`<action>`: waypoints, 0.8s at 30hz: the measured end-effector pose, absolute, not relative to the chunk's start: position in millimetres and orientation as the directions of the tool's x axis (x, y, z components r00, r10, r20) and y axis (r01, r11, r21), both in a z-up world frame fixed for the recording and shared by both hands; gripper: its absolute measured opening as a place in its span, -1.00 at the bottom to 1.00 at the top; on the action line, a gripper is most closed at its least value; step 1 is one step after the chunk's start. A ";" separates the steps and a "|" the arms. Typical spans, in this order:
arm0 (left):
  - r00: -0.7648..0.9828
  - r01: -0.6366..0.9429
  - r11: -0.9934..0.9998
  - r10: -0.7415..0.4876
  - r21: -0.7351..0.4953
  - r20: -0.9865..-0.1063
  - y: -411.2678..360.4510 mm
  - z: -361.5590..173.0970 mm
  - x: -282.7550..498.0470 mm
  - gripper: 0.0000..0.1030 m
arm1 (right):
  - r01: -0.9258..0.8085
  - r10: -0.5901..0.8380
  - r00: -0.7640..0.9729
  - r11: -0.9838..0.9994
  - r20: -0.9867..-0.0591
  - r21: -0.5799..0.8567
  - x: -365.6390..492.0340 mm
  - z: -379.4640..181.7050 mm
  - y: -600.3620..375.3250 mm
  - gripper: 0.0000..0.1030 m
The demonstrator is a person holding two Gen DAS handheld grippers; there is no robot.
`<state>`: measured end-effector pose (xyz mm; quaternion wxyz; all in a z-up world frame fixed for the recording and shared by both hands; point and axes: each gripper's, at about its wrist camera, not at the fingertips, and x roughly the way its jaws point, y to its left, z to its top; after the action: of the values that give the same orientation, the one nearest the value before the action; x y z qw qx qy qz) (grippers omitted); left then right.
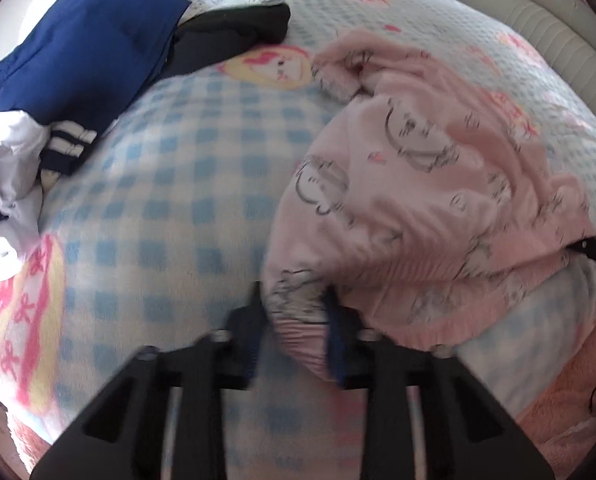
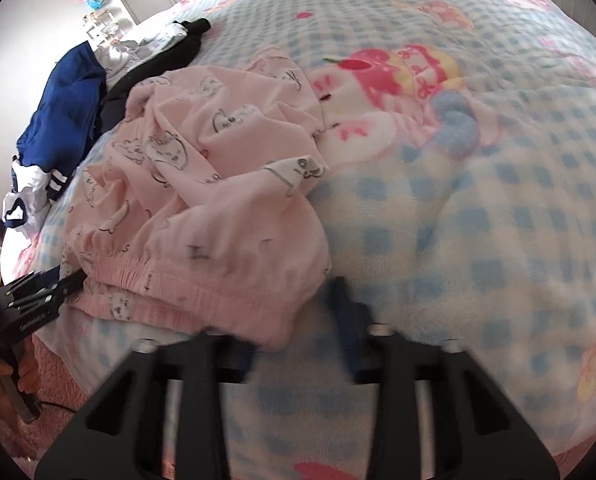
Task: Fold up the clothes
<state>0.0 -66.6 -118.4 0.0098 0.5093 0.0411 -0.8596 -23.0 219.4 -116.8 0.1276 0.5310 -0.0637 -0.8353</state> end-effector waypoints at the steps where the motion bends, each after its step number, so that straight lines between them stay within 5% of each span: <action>1: -0.486 0.056 -0.997 0.024 -0.059 -0.874 -65.6 -115.8 -7.1 -0.62 | 0.152 -0.287 -0.411 -0.957 -0.865 0.246 -25.0 -113.2 220.0 -0.71; 4: -0.563 0.025 -0.997 0.043 -0.068 -0.826 -62.7 -74.9 -51.4 -0.63 | 0.200 -0.277 -0.441 -0.958 -0.854 0.207 -46.6 -92.7 217.7 -0.86; 7: -0.721 -0.002 -0.999 0.037 -0.051 -0.692 -56.2 20.0 -96.6 -0.63 | 0.218 -0.244 -0.544 -0.965 -0.803 0.146 -89.4 -35.4 217.3 -0.88; 12: -0.929 -0.064 -0.998 0.058 0.003 -0.364 -41.5 179.5 -84.8 -0.63 | 0.212 -0.245 -0.816 -0.969 -0.523 0.122 -115.2 134.8 238.1 -0.87; 15: -0.946 -0.070 -0.997 0.062 0.012 -0.319 -37.1 194.3 -65.4 -0.62 | 0.223 -0.256 -0.867 -0.967 -0.428 0.126 -101.2 181.9 249.3 -0.87; 19: -0.869 -0.089 -0.996 0.086 -0.015 -0.487 -34.2 126.6 -61.5 -0.60 | 0.225 -0.287 -0.823 -0.957 -0.491 0.183 -91.9 153.3 254.6 -0.75; 24: -0.511 -0.071 -0.991 0.136 -0.116 -0.848 -29.7 -64.9 -60.6 -0.60 | 0.123 -0.269 -0.568 -0.962 -0.778 0.243 -75.6 -17.2 265.5 -0.75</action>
<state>-60.6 -29.7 -64.9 -0.0596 0.4906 0.0330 -0.8687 -75.6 265.6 -17.2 0.1113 0.4512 -0.0807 -0.8818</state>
